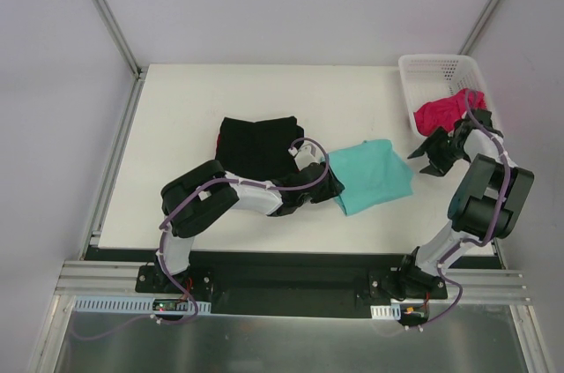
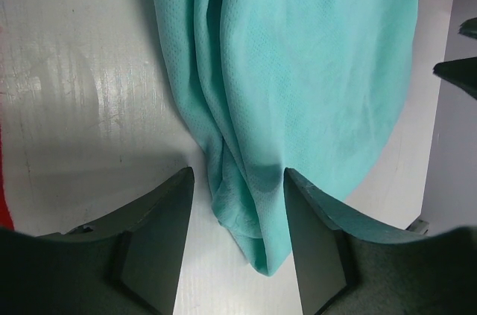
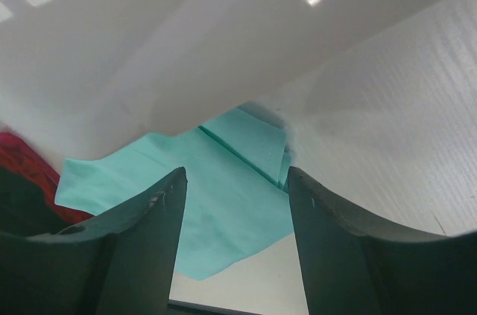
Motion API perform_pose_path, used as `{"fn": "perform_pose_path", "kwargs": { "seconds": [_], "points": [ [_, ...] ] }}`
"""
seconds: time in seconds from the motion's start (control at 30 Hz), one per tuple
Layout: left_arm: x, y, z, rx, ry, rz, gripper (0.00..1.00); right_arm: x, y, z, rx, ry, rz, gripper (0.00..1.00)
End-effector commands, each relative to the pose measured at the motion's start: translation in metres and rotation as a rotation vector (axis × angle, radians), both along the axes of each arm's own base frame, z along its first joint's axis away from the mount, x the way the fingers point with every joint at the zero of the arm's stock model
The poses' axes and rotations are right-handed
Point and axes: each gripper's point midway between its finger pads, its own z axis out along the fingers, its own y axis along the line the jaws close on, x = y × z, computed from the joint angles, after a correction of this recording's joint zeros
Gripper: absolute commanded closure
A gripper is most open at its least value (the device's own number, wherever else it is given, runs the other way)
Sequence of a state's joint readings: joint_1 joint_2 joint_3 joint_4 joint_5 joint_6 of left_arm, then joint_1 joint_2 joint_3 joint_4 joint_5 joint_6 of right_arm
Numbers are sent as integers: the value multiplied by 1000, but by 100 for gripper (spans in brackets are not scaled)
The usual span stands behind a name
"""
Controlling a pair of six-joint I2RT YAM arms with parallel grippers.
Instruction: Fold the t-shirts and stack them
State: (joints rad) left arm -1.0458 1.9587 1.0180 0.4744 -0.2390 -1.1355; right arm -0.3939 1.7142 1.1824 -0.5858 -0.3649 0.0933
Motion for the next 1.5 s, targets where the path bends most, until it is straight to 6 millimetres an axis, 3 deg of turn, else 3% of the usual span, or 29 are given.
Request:
{"fn": "perform_pose_path", "kwargs": {
  "seconds": [0.0, 0.37, 0.53, 0.8, 0.97, 1.03, 1.07, 1.13, 1.17, 1.2, 1.23, 1.3, 1.47],
  "points": [
    [3, -2, 24, -44, -38, -10, 49, -3, 7, -1, -1, -30, 17, 40],
    [0, 9, 29, -45, -51, 1, 49, -7, 16, -11, -17, -27, 46, 42],
    [-1, 12, 36, -38, -68, -6, 49, -19, 25, -19, -38, -12, 72, 43],
    [5, 23, 50, 128, -103, -28, 50, -38, 12, 18, -305, -26, 107, 43],
    [6, 42, 73, 278, -159, -76, 49, -47, 6, 44, -421, -42, 104, 45],
    [8, 48, 91, 312, -187, -86, 48, -52, -1, 50, -477, -29, 87, 50],
    [3, 58, 88, 367, -162, -103, 48, -53, 0, 50, -492, -21, 89, 60],
    [4, 62, 109, 388, -178, -112, 48, -59, -2, 47, -511, 6, 84, 78],
    [4, 65, 113, 404, -177, -117, 48, -59, 1, 45, -507, 10, 83, 94],
    [-2, 75, 115, 444, -159, -132, 48, -62, 1, 42, -517, 25, 79, 99],
    [-1, 73, 130, 445, -171, -145, 48, -63, 1, 40, -520, 32, 76, 99],
    [-7, 85, 131, 500, -124, -173, 48, -67, -2, 36, -542, 57, 60, 99],
    [-17, 88, 167, 468, -127, -215, 48, -70, -10, 24, -576, 124, 27, 99]
  ]
}}
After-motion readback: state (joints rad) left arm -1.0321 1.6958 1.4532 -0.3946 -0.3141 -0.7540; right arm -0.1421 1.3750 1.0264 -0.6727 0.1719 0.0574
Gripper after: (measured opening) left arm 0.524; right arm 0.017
